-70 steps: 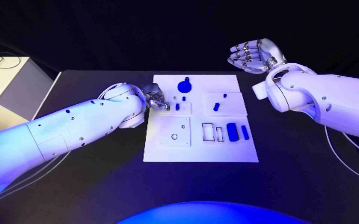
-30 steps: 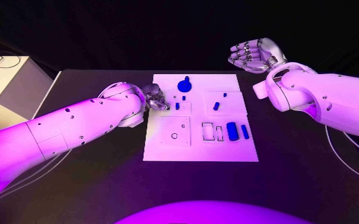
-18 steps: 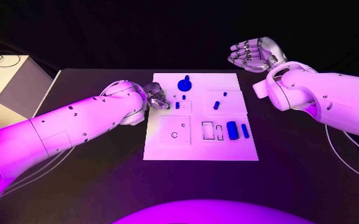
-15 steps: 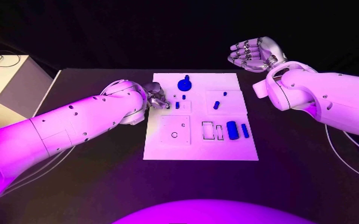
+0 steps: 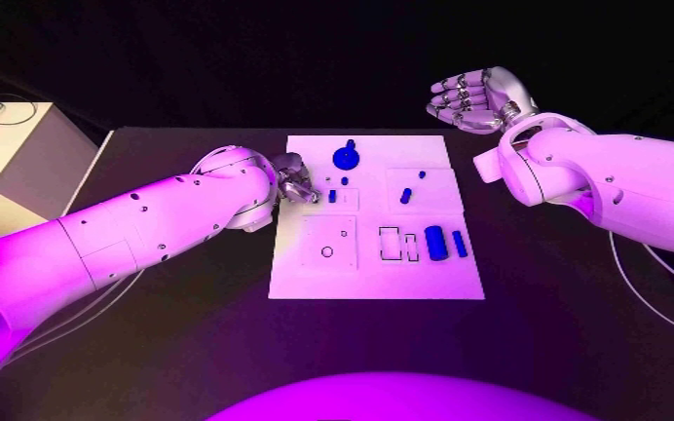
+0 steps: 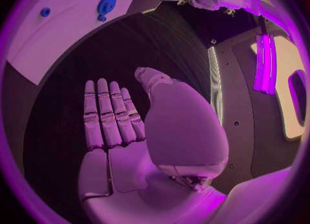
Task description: Assemble the parts on the task board
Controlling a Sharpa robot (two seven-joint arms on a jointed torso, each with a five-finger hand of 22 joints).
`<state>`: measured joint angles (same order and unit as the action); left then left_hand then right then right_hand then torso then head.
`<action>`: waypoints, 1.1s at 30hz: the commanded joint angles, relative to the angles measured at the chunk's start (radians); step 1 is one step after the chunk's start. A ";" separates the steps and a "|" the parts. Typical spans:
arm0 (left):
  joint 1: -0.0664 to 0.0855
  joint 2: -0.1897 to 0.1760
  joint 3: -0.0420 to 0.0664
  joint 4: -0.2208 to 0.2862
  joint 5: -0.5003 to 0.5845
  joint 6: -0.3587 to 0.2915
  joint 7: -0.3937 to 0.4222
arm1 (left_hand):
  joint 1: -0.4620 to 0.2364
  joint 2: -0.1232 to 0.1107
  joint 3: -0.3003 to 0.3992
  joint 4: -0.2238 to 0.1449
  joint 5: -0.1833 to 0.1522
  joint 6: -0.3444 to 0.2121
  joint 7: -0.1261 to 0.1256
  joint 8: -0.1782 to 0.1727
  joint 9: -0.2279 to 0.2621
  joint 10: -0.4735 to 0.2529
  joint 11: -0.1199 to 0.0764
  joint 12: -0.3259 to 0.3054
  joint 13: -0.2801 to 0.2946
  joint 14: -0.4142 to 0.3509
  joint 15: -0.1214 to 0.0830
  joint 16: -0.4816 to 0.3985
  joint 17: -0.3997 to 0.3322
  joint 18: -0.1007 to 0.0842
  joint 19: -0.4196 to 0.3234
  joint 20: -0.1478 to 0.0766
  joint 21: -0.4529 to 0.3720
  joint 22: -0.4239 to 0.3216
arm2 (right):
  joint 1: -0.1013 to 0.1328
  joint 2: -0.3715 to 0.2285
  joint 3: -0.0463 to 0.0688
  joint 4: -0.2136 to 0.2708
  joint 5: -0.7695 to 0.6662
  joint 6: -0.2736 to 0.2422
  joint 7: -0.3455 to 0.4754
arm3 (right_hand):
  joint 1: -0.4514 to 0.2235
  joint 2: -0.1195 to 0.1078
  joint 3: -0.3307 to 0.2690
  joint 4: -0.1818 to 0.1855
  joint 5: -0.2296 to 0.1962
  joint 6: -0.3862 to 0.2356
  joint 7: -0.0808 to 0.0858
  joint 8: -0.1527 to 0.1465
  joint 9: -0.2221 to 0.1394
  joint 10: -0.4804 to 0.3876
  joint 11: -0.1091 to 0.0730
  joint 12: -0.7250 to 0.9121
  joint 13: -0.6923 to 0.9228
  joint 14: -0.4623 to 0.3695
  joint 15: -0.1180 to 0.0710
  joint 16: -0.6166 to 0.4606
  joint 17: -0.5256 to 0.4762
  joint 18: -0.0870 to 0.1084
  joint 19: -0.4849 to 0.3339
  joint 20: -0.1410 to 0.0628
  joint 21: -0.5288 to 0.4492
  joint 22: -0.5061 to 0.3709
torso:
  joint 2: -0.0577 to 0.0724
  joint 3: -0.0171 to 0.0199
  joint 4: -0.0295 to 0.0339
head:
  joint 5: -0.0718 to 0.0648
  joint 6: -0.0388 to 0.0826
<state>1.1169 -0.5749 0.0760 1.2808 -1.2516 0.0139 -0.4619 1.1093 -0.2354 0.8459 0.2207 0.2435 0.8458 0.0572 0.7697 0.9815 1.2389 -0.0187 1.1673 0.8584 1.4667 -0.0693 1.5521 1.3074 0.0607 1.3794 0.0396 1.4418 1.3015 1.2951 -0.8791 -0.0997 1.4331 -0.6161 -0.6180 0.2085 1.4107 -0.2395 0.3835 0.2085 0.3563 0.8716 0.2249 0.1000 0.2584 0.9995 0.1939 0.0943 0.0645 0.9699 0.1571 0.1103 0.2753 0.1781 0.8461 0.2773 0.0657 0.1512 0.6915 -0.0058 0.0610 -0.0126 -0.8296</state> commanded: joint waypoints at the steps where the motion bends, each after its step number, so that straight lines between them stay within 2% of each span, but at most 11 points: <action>1: -0.015 0.010 -0.012 -0.001 0.019 0.062 -0.017 | -0.002 0.008 0.171 -0.169 0.001 -0.003 -0.003 -0.006 0.000 0.000 -0.001 -0.004 -0.002 0.096 -0.005 0.005 0.238 0.007 -0.008 -0.001 -0.004 -0.001 | 0.000 -0.001 0.000 0.003 -0.002 0.014 0.010 | 0.000 0.011 -0.004 0.000 0.002 0.005 0.032 -0.007 -0.001 0.001 0.006 -0.005 -0.001 0.003 0.007 -0.005 -0.001 0.006 -0.001 0.002 -0.001 -0.001 | 0.000 -0.0008 0.0011 | -0.002 -0.001; 5: -0.015 0.014 -0.015 -0.007 0.012 0.045 -0.018 | -0.020 0.003 0.137 -0.149 -0.008 -0.013 -0.003 -0.017 -0.004 -0.004 0.002 -0.010 -0.014 0.094 -0.002 0.002 0.231 0.007 -0.013 0.002 -0.008 -0.005 | 0.000 -0.001 0.000 0.005 -0.002 0.014 0.010 | 0.000 0.011 -0.005 0.000 0.004 0.005 0.033 -0.007 -0.001 0.001 0.006 -0.006 -0.001 0.004 0.007 -0.006 -0.002 0.006 -0.001 0.002 -0.002 -0.002 | 0.000 -0.0007 0.0010 | -0.003 0.000; 8: -0.015 0.016 -0.016 -0.011 0.009 0.032 -0.019 | -0.025 0.005 0.089 -0.128 -0.009 -0.024 -0.002 -0.044 -0.024 -0.016 0.003 -0.018 -0.028 0.092 0.000 -0.001 0.227 0.008 -0.016 0.004 -0.012 -0.008 | 0.000 -0.001 0.000 0.007 -0.002 0.015 0.009 | -0.001 0.010 -0.006 0.000 0.006 0.005 0.033 -0.008 -0.002 0.001 0.007 -0.008 -0.001 0.003 0.007 -0.008 -0.004 0.006 -0.002 0.003 -0.002 -0.004 | 0.001 -0.0010 -0.0003 | -0.003 0.001; 13: -0.015 0.018 -0.018 -0.016 0.007 0.017 -0.020 | -0.040 -0.003 -0.009 -0.069 -0.007 -0.016 0.009 -0.098 -0.080 -0.033 0.014 -0.020 -0.038 0.089 0.009 -0.005 0.219 0.009 -0.019 0.011 -0.017 -0.013 | 0.000 -0.003 0.000 0.011 -0.002 0.016 0.008 | -0.001 0.010 -0.009 0.000 0.007 0.004 0.034 -0.010 -0.004 0.000 0.008 -0.010 -0.001 0.002 0.008 -0.010 -0.007 0.005 -0.003 0.003 -0.002 -0.007 | 0.000 -0.0007 0.0008 | -0.005 0.000; 15: -0.015 0.018 -0.019 -0.017 0.006 0.014 -0.021 | -0.046 -0.012 -0.045 -0.048 -0.005 -0.007 0.011 -0.107 -0.095 -0.036 0.016 -0.018 -0.037 0.088 0.010 -0.007 0.217 0.009 -0.019 0.013 -0.018 -0.014 | 0.000 -0.003 0.000 0.013 -0.002 0.016 0.008 | -0.001 0.010 -0.009 0.000 0.007 0.003 0.035 -0.010 -0.004 0.000 0.008 -0.010 -0.001 0.002 0.008 -0.011 -0.007 0.005 -0.003 0.003 -0.002 -0.008 | 0.000 -0.0006 0.0009 | -0.005 0.000; 23: -0.015 0.015 -0.020 -0.018 0.002 0.011 -0.023 | -0.048 -0.030 -0.114 -0.009 -0.002 0.005 0.012 -0.114 -0.114 -0.039 0.017 -0.013 -0.034 0.088 0.012 -0.007 0.215 0.010 -0.018 0.015 -0.020 -0.014 | 0.000 -0.005 0.000 0.016 -0.002 0.016 0.007 | -0.001 0.010 -0.012 0.000 0.008 0.002 0.036 -0.012 -0.005 -0.002 0.009 -0.013 -0.002 0.001 0.010 -0.014 -0.011 0.005 -0.005 0.004 -0.003 -0.012 | 0.000 -0.0008 0.0010 | -0.007 -0.001; 33: -0.015 0.011 -0.020 -0.019 -0.004 0.001 -0.025 | -0.038 -0.032 -0.201 0.044 0.000 0.008 0.013 -0.113 -0.127 -0.042 0.018 -0.009 -0.033 0.087 0.013 -0.008 0.213 0.010 -0.020 0.015 -0.023 -0.017 | 0.000 -0.007 0.000 0.016 -0.002 0.014 0.007 | -0.002 0.011 -0.017 0.000 0.008 0.001 0.037 -0.014 -0.007 -0.003 0.010 -0.016 -0.001 0.000 0.011 -0.018 -0.015 0.005 -0.009 0.005 -0.003 -0.017 | 0.000 -0.0012 0.0008 | -0.008 0.001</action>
<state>1.1170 -0.5653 0.0666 1.2659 -1.2551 -0.0173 -0.4656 1.0657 -0.2637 0.6471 0.2641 0.2410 0.8518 0.0689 0.7634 0.8552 1.1992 -0.0050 1.1529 0.8238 1.4667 -0.0620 1.5481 1.3074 0.0606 1.3613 0.0500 1.4243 1.2860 1.2951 -0.8856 -0.0997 1.4477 -0.6160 -0.6155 0.2071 1.4107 -0.2395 0.3725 0.2084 0.3600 0.8716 0.2249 0.0923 0.2526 0.9958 0.1976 0.0814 0.0638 0.9697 0.1643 0.0966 0.2617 0.1781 0.8425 0.2810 0.0657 0.1354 0.6916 -0.0070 0.0618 -0.0203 -0.8286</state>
